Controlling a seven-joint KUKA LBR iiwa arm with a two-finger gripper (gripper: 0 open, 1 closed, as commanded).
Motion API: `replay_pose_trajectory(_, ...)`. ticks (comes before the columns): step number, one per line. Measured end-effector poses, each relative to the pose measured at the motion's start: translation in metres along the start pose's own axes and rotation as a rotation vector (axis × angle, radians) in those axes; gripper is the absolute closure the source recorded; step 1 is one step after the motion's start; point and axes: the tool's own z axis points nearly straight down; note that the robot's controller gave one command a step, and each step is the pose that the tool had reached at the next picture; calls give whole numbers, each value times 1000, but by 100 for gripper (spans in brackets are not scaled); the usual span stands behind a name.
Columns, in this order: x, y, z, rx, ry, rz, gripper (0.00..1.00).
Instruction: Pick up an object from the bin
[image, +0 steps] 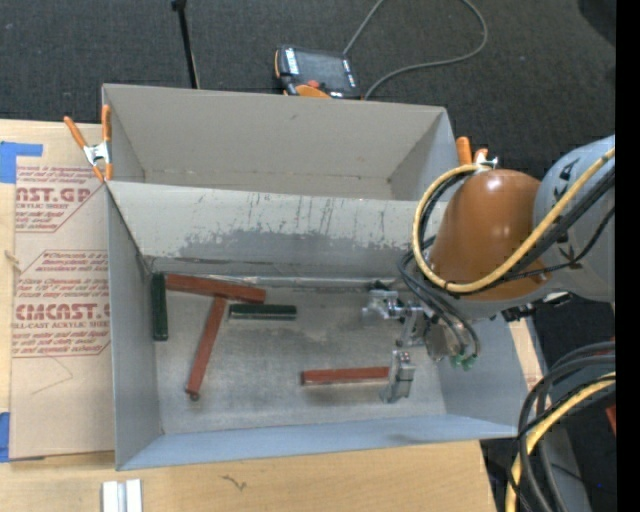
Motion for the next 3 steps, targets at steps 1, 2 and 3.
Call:
replay_pose_trajectory(1,-2,1,105,-1,6,101,0)
replay_pose_trajectory(2,-4,1,101,-1,2,101,100)
replay_pose_trajectory(3,-20,-26,-50,0,-9,116,100)
